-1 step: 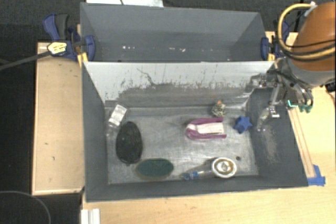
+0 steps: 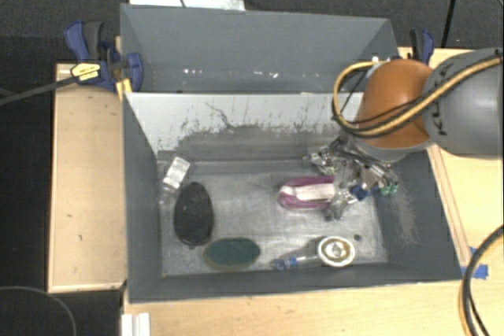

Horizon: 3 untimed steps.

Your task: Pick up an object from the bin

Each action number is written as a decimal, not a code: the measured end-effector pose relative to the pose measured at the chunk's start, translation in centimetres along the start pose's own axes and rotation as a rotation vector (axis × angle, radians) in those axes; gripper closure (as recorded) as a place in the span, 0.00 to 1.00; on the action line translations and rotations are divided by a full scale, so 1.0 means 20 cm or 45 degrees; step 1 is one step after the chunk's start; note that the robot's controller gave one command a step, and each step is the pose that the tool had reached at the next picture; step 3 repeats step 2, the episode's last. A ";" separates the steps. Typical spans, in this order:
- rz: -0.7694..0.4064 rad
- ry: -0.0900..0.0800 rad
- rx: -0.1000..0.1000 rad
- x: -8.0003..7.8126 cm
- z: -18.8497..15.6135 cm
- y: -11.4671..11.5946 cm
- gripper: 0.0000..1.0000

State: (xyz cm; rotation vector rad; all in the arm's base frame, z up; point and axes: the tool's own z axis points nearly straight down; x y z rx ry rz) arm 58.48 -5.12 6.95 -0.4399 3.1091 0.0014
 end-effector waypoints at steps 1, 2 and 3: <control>-0.002 0.008 0.000 0.01 -0.01 -0.01 1.00; -0.064 -0.011 0.006 0.00 -0.72 0.01 1.00; -0.064 -0.011 0.006 0.00 -0.72 0.01 1.00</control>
Offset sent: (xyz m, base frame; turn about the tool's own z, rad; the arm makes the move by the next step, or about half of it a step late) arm 0.0000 0.0000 0.0000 0.0000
